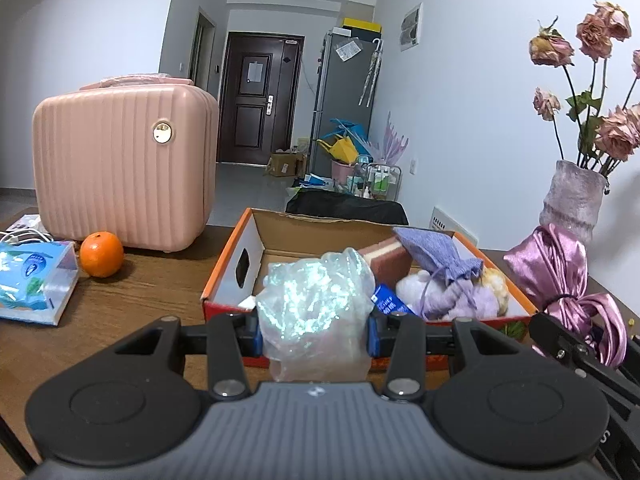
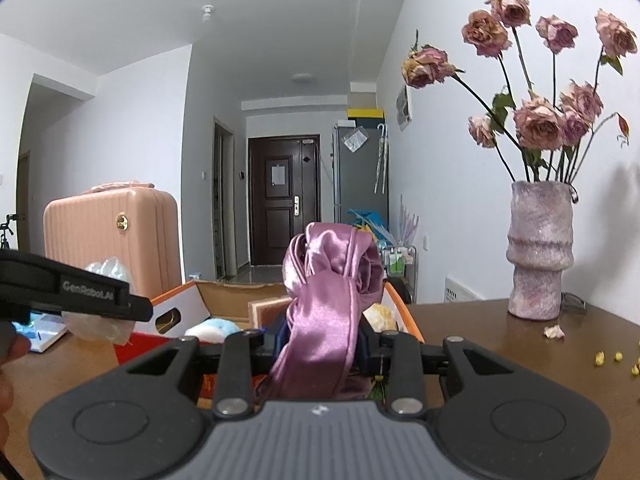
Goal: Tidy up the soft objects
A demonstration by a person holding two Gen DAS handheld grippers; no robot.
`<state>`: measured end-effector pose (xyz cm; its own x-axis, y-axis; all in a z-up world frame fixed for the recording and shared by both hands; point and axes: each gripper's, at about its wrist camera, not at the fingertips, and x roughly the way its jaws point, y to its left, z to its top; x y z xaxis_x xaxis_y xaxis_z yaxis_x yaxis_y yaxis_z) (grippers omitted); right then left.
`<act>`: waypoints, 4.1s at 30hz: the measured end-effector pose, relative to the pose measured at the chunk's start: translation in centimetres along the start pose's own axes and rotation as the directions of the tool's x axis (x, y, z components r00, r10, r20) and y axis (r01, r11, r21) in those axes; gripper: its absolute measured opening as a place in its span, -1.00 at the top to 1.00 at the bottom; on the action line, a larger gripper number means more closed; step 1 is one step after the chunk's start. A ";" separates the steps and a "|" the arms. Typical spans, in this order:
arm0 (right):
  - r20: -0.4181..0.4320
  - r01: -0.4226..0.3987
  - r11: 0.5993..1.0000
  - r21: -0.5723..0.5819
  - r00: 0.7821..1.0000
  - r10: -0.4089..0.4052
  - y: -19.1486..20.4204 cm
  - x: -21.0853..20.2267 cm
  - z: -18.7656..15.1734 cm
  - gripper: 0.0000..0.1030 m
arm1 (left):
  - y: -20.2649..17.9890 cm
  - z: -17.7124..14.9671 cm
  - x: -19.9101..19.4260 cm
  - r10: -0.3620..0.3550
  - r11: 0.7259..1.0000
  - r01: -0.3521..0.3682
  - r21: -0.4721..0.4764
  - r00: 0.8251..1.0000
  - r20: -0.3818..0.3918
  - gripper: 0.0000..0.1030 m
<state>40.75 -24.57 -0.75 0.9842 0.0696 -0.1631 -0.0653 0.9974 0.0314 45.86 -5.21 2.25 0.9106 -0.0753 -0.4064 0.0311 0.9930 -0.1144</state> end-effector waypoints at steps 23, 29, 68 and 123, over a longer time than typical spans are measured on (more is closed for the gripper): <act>0.046 -0.029 0.999 -0.020 0.998 0.030 1.7 8.9 1.6 0.38 | 2.1 3.7 6.8 0.037 0.995 -0.036 -0.093 0.999 0.013 0.14; 0.042 -0.044 0.998 -0.039 0.998 0.045 2.7 11.3 1.8 0.38 | 2.2 4.3 8.2 0.047 0.995 -0.045 -0.095 0.999 0.020 0.14; 0.011 -0.065 0.995 -0.069 0.998 0.066 3.6 15.2 2.1 -1.00 | 3.0 5.2 10.7 0.117 0.990 -0.109 -0.085 0.989 0.089 -1.00; -0.017 -0.003 1.000 -0.015 1.000 0.002 0.6 -11.5 -1.7 -1.00 | 2.2 -5.0 -9.1 0.102 0.995 -0.103 0.008 0.993 0.051 -1.00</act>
<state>29.11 -24.77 -0.52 0.9811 0.0722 -0.1795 -0.0702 0.9974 0.0173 35.63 -2.78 1.16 0.9289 0.0315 -0.3689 -0.0595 0.9961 -0.0649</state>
